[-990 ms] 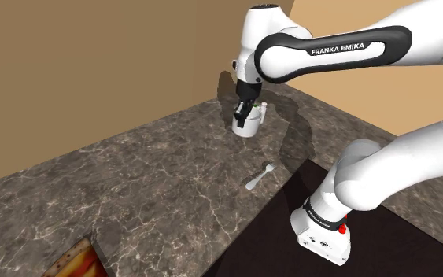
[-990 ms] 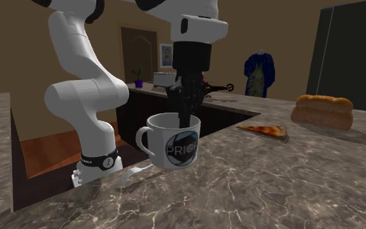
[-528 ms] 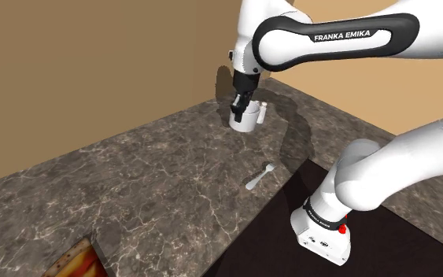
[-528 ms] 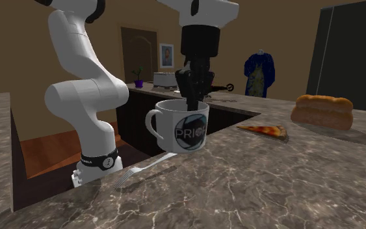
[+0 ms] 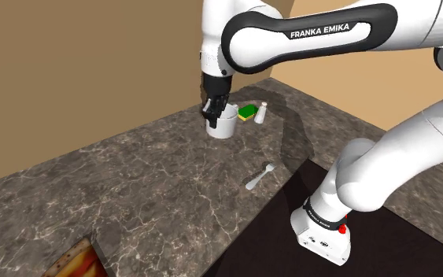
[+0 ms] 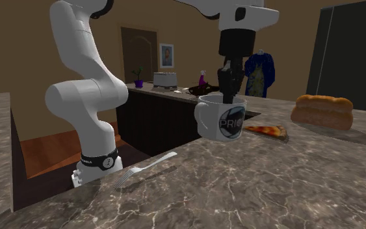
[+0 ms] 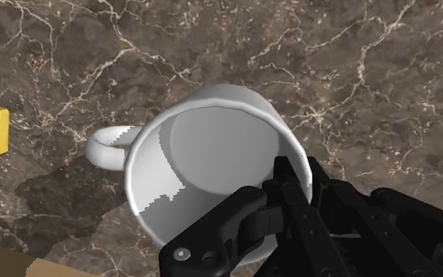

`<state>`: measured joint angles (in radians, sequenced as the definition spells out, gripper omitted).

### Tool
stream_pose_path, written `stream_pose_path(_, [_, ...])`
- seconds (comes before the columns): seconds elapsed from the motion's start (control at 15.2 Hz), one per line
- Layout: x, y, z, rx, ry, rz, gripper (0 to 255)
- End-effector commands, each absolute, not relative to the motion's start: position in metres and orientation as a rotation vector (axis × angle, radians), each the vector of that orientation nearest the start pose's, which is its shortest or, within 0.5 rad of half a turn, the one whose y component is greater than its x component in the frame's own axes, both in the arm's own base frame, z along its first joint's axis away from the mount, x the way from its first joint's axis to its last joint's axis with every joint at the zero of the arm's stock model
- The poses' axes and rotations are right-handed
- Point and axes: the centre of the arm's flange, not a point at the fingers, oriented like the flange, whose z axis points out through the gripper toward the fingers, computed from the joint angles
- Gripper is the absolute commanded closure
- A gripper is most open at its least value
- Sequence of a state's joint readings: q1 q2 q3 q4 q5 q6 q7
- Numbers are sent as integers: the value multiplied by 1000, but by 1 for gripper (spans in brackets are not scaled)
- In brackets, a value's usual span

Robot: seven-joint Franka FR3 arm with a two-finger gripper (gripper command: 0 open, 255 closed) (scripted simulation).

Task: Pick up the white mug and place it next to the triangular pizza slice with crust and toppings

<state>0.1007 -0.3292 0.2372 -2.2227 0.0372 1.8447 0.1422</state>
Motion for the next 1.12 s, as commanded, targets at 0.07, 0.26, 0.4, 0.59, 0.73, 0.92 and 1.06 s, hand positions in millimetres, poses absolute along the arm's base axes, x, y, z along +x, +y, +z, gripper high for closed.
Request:
stream_pose_path(0.07, [437,197,500,-3181,-270,73,255])
stream_pose_path(0.26, [451,234,500,-3181,-270,73,255])
stream_pose_path(0.4, [461,258,500,-3181,-270,73,255])
stream_pose_path(0.59, [475,295,500,-3181,-270,73,255])
stream_pose_path(0.73, [484,320,501,-3181,-270,73,255])
stream_pose_path(0.92, [498,357,501,-3181,-270,73,255])
stream_pose_path(1.06, [507,382,501,-3181,-270,73,255])
